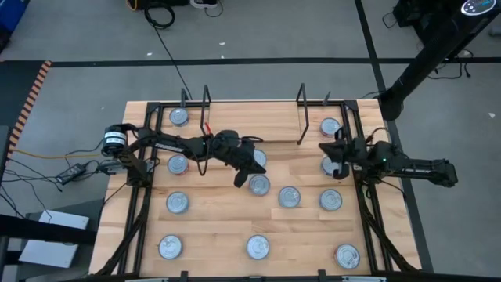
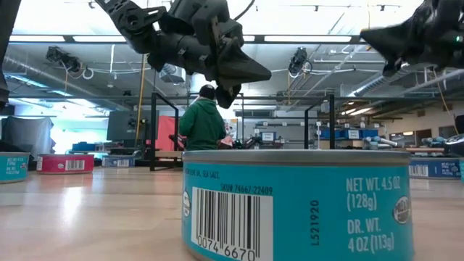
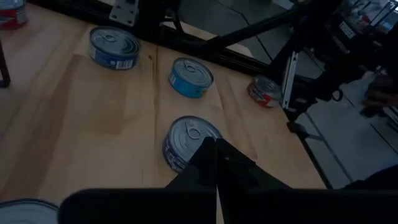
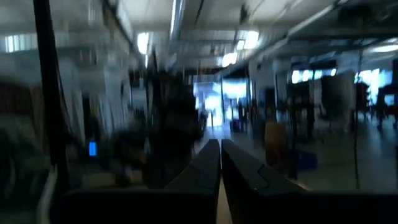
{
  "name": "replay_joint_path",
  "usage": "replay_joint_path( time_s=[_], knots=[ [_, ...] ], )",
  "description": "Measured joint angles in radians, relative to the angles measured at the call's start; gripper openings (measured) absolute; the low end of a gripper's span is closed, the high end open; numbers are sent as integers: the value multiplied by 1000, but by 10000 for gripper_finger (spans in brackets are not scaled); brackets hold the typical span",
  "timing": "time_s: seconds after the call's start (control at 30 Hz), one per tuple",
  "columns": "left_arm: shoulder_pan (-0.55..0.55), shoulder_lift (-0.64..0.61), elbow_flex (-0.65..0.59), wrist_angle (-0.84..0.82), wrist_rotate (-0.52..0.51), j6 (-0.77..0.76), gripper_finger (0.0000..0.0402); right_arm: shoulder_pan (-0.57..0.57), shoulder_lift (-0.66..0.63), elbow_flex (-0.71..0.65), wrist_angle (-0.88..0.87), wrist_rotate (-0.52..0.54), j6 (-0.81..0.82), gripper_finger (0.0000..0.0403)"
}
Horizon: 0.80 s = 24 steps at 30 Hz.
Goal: Stack canned seafood by type on shelf
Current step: Put the center red tuna can on the shelf
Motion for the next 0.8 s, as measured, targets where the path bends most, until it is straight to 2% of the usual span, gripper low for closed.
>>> replay_joint_path(
  time_s=[0.17, 0.23, 0.33, 0.47, 0.6, 0.8],
  knots=[
    [0, 0, 0, -16, -3, 46, 0, 0, 0, 0, 165, 74, 237, 19],
    [0, 0, 0, -34, -4, 60, 0, -1, 3, 4, 204, 66, 272, 13],
    [1, 0, 0, -85, -13, 86, 0, 8, 36, 51, 173, 31, 317, 6],
    [1, 0, 0, -102, -35, 127, 0, 34, 137, 143, 68, 28, 274, 5],
    [-2, 0, 0, -123, -36, 126, 0, 43, 228, 217, 46, 42, 217, 3],
    [-25, 0, 0, -336, -108, 40, 4, 42, 291, 256, 36, 42, 206, 3]
  ],
)
